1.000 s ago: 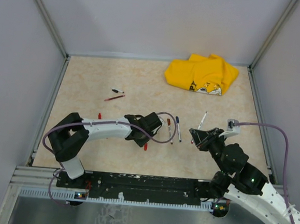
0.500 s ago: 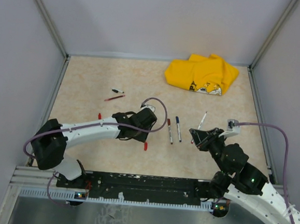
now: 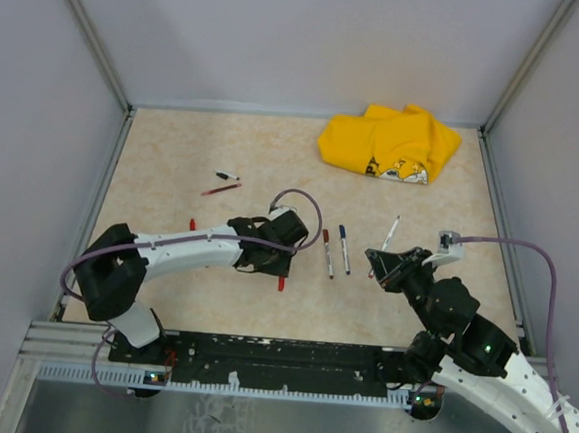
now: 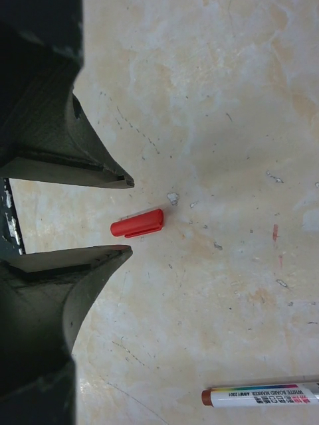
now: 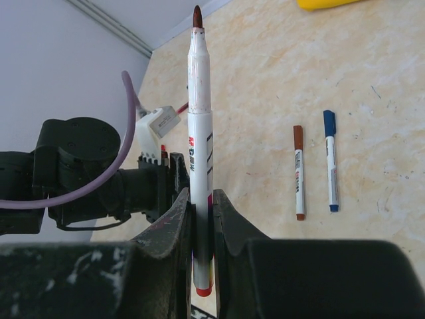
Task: Insert the pens into the pen caps
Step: Insert the pen cap onto the pen.
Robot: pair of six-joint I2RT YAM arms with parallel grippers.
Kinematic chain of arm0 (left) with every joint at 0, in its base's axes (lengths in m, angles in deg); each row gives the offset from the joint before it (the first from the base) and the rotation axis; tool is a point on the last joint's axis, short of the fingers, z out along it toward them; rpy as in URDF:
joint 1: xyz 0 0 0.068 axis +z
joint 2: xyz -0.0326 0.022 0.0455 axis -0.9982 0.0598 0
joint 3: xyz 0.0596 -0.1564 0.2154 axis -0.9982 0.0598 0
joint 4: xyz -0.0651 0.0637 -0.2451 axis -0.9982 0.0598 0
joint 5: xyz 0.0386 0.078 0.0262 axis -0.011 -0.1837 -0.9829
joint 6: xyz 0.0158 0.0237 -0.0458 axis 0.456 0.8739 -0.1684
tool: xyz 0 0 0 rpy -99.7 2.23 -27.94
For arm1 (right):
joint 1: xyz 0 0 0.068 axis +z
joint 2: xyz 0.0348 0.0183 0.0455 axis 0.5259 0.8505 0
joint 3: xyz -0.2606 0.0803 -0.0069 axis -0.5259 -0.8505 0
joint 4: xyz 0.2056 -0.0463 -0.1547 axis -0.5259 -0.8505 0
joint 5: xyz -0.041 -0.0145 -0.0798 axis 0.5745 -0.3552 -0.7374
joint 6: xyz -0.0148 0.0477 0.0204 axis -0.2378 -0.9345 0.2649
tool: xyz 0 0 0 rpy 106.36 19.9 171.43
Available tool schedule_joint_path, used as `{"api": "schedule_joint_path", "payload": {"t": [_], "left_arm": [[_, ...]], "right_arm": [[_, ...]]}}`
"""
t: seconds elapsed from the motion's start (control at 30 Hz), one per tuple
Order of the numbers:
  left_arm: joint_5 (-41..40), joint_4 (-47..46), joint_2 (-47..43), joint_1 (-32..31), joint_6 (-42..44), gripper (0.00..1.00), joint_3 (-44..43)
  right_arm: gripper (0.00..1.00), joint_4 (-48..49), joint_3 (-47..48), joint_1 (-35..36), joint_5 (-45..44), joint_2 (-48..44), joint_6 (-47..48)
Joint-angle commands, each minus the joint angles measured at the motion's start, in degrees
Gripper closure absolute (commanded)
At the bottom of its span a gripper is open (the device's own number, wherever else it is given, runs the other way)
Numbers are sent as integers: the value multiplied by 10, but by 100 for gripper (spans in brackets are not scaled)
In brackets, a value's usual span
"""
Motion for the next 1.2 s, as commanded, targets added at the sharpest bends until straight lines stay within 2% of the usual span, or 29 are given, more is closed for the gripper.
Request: {"api": "schedule_joint_path", "payload": {"t": [0.0, 0.67, 1.0, 1.17], "left_arm": [[20, -10, 16, 2, -17, 54, -7], [51, -43, 70, 2, -13, 56, -1], [35, -22, 89, 1, -10, 59, -11], [30, -13, 86, 1, -7, 64, -9]], "right_arm": [[100, 16, -3, 5, -16, 4, -8], [100, 17, -7, 6, -13, 4, -10], [100, 17, -8, 6, -11, 4, -12], [100, 19, -10, 6, -10, 5, -14]]}}
